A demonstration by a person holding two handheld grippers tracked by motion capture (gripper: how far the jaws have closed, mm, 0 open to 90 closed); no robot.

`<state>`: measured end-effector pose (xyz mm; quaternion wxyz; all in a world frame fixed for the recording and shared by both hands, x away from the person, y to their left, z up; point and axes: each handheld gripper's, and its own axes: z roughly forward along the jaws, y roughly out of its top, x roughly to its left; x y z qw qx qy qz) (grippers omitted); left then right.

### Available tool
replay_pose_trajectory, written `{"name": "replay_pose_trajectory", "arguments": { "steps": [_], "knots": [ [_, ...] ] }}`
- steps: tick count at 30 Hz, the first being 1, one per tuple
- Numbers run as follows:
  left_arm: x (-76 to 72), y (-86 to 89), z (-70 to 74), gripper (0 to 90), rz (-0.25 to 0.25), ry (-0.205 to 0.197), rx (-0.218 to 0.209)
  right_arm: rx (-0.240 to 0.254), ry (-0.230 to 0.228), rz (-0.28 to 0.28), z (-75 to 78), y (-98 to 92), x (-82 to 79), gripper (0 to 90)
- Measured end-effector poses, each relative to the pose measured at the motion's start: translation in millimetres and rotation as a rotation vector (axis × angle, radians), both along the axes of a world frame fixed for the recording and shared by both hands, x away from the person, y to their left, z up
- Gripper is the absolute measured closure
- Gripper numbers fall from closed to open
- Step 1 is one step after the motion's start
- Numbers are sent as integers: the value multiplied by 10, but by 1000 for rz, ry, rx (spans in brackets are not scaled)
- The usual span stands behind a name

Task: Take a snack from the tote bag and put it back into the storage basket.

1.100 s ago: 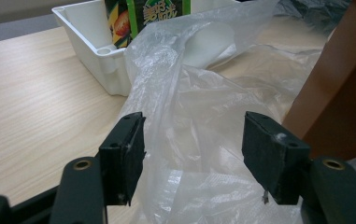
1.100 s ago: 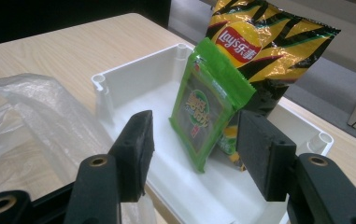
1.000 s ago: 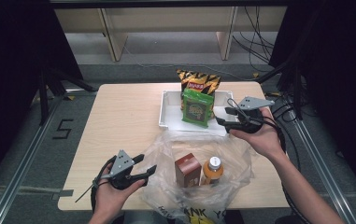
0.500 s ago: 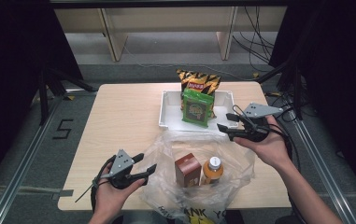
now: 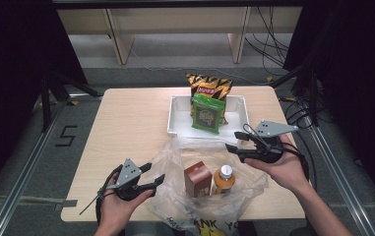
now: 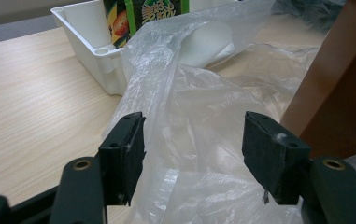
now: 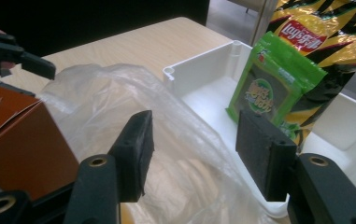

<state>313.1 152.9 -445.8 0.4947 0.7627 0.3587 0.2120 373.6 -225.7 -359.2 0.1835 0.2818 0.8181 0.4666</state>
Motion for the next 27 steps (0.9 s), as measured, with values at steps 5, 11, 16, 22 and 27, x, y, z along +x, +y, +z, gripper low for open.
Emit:
{"name": "replay_pose_trajectory", "arguments": {
  "steps": [5,11,16,22,27],
  "knots": [
    [0,-3,4,386,-1,0,-2,23,10,4,-23,18,-86,432],
    [4,8,4,386,2,-6,-1,61,30,10,-50,7,-151,385],
    [6,11,5,386,4,-6,2,59,21,44,-53,32,-198,371],
    [12,20,6,386,-2,-11,11,64,26,47,-55,98,-275,363],
    [4,14,8,386,6,-5,0,35,61,66,-85,140,-320,361]
  ]
}}
